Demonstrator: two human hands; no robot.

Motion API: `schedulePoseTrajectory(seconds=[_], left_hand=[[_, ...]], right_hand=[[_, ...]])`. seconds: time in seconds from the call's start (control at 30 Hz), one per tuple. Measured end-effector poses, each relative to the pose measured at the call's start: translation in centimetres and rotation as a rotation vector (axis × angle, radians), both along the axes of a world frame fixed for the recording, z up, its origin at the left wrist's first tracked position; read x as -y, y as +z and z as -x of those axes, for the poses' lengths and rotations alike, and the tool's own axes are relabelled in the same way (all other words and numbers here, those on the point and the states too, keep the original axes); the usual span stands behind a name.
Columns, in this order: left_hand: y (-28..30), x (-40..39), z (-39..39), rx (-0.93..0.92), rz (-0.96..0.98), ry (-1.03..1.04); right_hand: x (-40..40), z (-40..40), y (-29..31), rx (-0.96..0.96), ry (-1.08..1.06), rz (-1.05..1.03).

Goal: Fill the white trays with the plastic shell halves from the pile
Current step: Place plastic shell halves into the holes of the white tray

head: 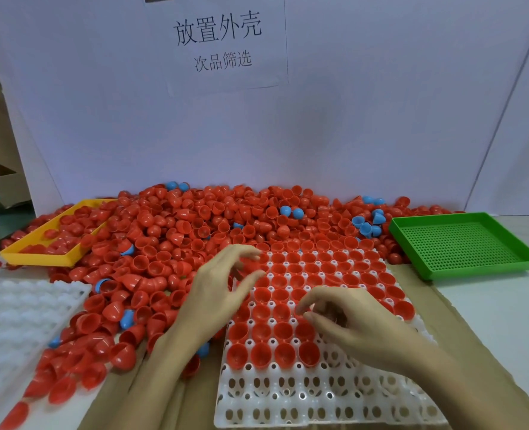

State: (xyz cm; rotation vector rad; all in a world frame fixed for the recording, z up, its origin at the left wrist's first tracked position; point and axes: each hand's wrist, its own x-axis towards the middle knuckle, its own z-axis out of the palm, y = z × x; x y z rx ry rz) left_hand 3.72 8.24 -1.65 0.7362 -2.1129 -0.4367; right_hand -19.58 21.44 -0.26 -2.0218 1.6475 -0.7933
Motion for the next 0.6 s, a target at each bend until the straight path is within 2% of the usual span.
schedulePoseTrajectory(seconds=[0.1, 0.2, 0.27, 0.33, 0.47, 0.6], left_hand=[[0.2, -2.0, 1.5, 0.002, -0.051, -0.158], [0.0, -2.9, 2.2, 0.065, -0.01, -0.191], [-0.1, -2.5, 2.0, 0.114, 0.065, -0.079], [-0.3, -1.2, 1.2, 0.162, 0.096, 0.123], [-1.3, 2.0, -1.3, 0.366, 0.021, 0.491], [-2.5, 3.5, -1.9, 0.451, -0.055, 0.513]], right_hand=[[0.0, -0.5, 0.0, 0.129, -0.036, 0.06], [0.0, -0.7, 0.0, 0.224, -0.047, 0.083], [0.0, -0.8, 0.0, 0.215, -0.058, 0.084], [0.1, -0.7, -0.1, 0.208, -0.068, 0.073], [0.2, -0.7, -0.4, 0.159, -0.073, 0.065], [0.3, -0.8, -0.6, 0.133, -0.074, 0.067]])
